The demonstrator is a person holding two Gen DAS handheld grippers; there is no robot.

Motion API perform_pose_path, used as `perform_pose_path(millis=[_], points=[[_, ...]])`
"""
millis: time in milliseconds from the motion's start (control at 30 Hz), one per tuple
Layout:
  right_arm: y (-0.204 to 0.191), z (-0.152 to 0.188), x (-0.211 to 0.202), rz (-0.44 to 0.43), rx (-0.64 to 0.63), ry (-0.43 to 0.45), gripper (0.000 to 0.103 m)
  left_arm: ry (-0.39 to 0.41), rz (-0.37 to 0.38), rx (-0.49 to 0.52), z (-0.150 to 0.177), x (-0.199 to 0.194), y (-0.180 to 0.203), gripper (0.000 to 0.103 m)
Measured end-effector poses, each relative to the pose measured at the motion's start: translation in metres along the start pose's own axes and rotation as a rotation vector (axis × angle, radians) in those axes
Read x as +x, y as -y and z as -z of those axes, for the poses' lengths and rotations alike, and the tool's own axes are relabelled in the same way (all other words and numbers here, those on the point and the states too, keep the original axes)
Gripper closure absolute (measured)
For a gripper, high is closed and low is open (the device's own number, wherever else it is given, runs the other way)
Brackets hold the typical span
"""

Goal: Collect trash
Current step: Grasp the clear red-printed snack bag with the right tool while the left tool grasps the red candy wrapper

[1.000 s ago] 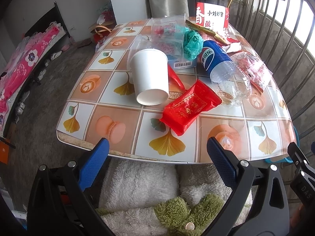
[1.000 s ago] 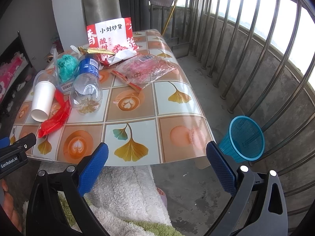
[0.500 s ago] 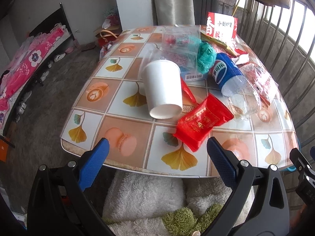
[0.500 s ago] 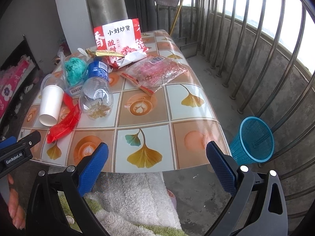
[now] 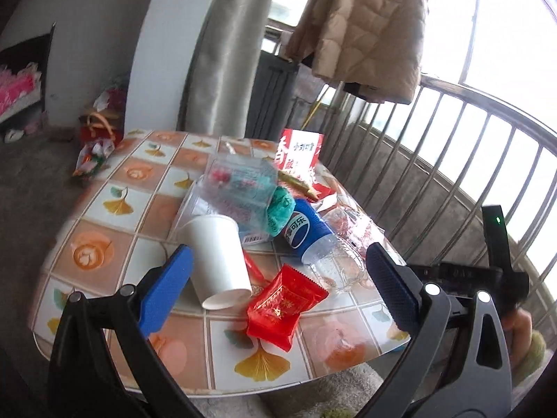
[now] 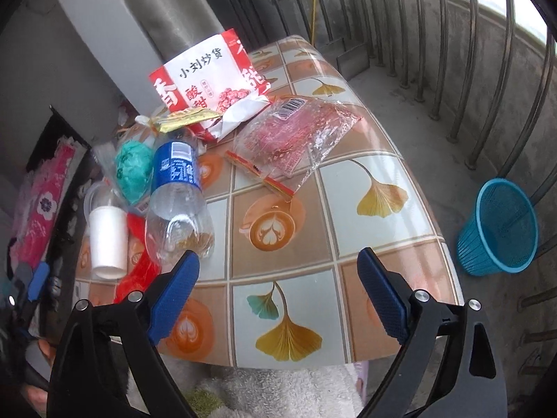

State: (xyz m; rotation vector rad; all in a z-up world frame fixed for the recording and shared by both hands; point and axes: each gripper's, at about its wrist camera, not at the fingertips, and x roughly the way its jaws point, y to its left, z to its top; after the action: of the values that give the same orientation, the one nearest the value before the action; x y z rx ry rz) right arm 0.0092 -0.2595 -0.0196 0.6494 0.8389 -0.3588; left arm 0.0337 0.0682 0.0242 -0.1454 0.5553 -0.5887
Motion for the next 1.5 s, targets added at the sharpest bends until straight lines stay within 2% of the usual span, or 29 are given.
perform_pose_path(millis=[67, 200, 300, 400, 467, 633, 667, 767, 833, 900, 1067, 1233, 1300, 1500], points=[[0.016, -0.011, 0.01, -0.046, 0.084, -0.026, 0.019, -0.006, 0.028, 0.082, 0.001, 0.007, 0.013, 0.007], [0.038, -0.032, 0.028, -0.125, 0.215, -0.056, 0.025, -0.093, 0.065, 0.21, 0.014, 0.031, 0.037, 0.007], [0.05, -0.045, 0.046, -0.159, 0.295, -0.077, 0.03, -0.141, 0.025, 0.299, 0.029, 0.044, 0.053, 0.007], [0.051, -0.061, 0.058, -0.156, 0.305, -0.066, 0.034, -0.193, -0.035, 0.377, 0.043, 0.061, 0.06, 0.008], [0.05, -0.07, 0.066, -0.15, 0.306, -0.062, 0.036, -0.227, -0.047, 0.419, 0.054, 0.07, 0.065, 0.009], [0.043, -0.084, 0.083, -0.14, 0.287, -0.065, 0.051, -0.297, -0.058, 0.521, 0.076, 0.083, 0.078, 0.03], [0.04, -0.085, 0.086, -0.131, 0.277, -0.065, 0.053, -0.314, -0.067, 0.532, 0.08, 0.086, 0.078, 0.033], [0.037, -0.084, 0.09, -0.106, 0.257, -0.065, 0.071, -0.341, -0.09, 0.547, 0.089, 0.091, 0.079, 0.042], [0.039, -0.083, 0.091, -0.11, 0.268, -0.07, 0.088, -0.331, -0.093, 0.546, 0.09, 0.09, 0.077, 0.047], [0.043, -0.081, 0.091, -0.123, 0.286, -0.07, 0.095, -0.328, -0.096, 0.558, 0.091, 0.091, 0.079, 0.052], [0.051, -0.078, 0.08, -0.18, 0.308, -0.044, 0.098, -0.327, -0.096, 0.558, 0.093, 0.087, 0.08, 0.067], [0.055, -0.074, 0.06, -0.237, 0.323, -0.011, 0.099, -0.318, -0.114, 0.536, 0.089, 0.088, 0.073, 0.095], [0.056, -0.072, 0.051, -0.253, 0.323, 0.001, 0.1, -0.319, -0.103, 0.514, 0.084, 0.088, 0.071, 0.101], [0.059, -0.067, 0.026, -0.283, 0.316, 0.031, 0.1, -0.292, -0.076, 0.495, 0.076, 0.079, 0.072, 0.103]])
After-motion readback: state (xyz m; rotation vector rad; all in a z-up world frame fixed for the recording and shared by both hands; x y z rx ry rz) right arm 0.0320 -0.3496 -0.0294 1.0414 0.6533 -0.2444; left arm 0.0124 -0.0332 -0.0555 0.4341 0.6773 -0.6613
